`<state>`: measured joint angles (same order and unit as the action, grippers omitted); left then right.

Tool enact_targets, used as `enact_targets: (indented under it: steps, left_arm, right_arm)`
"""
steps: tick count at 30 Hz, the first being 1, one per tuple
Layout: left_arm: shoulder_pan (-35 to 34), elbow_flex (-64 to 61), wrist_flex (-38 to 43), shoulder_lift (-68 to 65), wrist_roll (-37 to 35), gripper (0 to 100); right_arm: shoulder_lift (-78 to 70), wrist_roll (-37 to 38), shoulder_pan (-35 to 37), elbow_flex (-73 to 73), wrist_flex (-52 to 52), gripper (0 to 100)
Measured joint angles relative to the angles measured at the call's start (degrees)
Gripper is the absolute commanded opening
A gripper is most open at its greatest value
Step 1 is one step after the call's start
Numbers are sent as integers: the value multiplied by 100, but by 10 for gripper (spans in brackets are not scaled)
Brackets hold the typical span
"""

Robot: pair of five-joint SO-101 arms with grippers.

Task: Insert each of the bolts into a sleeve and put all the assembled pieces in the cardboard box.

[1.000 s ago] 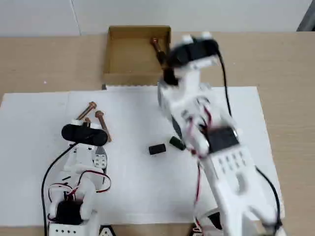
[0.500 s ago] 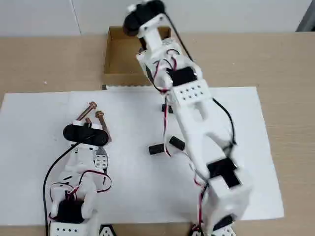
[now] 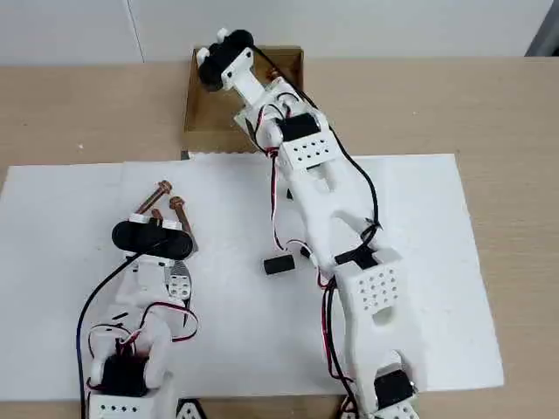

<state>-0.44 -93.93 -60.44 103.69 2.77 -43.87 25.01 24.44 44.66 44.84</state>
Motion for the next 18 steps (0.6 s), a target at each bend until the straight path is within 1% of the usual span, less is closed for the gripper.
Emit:
enact_targets:
  steps: [4, 9, 13, 18]
  left_arm:
    - [0, 0, 0, 0, 0, 6]
    - [0, 0, 0, 0, 0, 6]
    - [0, 0, 0, 0, 0, 6]
    - [0, 0, 0, 0, 0, 6]
  right_arm:
    - [-9, 0, 9, 281, 132, 95]
    - [-9, 0, 35, 387, 308, 1]
    - [9, 0, 35, 615, 1125, 3]
    - [484, 0, 35, 624, 2268, 3]
